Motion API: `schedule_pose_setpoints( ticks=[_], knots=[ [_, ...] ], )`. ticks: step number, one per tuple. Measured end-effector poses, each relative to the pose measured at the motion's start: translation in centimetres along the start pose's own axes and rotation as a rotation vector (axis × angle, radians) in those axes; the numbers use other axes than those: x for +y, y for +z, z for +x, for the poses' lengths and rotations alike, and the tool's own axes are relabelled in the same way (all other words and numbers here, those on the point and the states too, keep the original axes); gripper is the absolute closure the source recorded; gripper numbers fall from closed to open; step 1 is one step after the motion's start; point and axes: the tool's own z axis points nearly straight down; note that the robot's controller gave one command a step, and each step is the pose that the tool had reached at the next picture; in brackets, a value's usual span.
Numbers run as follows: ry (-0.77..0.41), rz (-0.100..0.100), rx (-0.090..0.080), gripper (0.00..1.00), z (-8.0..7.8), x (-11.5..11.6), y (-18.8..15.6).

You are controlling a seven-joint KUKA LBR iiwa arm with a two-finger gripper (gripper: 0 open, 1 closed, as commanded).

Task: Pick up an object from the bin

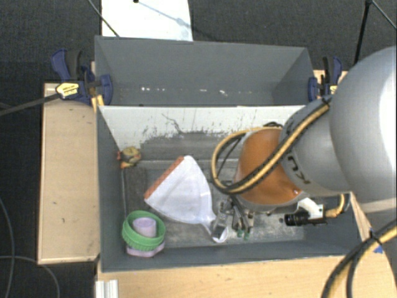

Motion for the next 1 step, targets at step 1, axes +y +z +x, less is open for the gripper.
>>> schedule_pose_setpoints(
  ticks=[1],
  knots=[
    [0.000,0.000,0.000,1.00,0.00,0.00,0.00]
  ],
)
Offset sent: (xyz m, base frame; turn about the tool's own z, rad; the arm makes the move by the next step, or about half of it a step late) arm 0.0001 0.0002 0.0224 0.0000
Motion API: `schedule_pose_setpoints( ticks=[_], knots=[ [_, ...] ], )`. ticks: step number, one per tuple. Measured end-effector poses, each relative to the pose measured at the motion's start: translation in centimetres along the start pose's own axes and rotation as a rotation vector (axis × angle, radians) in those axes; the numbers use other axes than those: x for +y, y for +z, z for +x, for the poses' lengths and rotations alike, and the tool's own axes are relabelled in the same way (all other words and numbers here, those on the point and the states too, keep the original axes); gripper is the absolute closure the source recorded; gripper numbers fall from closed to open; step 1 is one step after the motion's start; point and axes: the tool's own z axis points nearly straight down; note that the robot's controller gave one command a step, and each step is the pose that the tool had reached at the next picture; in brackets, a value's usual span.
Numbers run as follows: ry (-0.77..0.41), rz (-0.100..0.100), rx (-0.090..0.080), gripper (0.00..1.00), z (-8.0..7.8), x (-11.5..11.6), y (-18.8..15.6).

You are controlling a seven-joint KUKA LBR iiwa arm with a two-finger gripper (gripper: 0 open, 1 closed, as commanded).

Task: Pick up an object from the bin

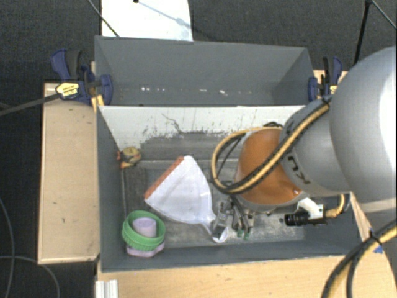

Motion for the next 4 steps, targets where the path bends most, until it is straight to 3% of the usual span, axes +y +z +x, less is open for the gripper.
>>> schedule_pose_setpoints(
  ticks=[4],
  knots=[
    [-0.003,0.001,0.002,1.00,0.0,0.0,-2.9]
  ],
)
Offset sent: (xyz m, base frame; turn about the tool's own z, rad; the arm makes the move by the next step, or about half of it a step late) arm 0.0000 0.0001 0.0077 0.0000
